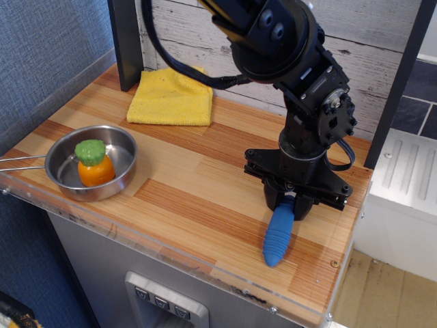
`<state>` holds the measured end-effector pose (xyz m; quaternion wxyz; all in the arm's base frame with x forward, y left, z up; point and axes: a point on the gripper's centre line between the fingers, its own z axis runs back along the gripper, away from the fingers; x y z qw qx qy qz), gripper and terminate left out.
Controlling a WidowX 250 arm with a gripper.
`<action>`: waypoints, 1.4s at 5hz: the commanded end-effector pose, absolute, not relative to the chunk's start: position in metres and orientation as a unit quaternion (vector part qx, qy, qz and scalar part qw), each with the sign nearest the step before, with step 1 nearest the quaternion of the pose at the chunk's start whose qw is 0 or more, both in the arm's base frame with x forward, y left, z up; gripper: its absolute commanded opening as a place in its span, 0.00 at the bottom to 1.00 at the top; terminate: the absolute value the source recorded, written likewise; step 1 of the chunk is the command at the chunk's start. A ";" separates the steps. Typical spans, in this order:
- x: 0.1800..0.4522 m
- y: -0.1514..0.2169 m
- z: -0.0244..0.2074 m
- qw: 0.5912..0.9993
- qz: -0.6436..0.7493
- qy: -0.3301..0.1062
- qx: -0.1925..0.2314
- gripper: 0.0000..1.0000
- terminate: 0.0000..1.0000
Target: Put the fork on top of the napkin.
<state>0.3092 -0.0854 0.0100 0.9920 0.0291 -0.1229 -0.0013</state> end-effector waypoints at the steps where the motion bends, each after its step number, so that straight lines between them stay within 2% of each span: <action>1: 0.315 -0.075 0.053 0.982 0.034 -0.179 0.036 0.00 0.00; 3: 0.323 -0.047 0.097 0.965 0.117 -0.228 0.048 0.00 0.00; 5: 0.343 -0.003 0.115 0.944 0.228 -0.232 0.046 0.00 0.00; 7: 0.364 0.063 0.102 0.919 0.323 -0.219 0.060 0.00 0.00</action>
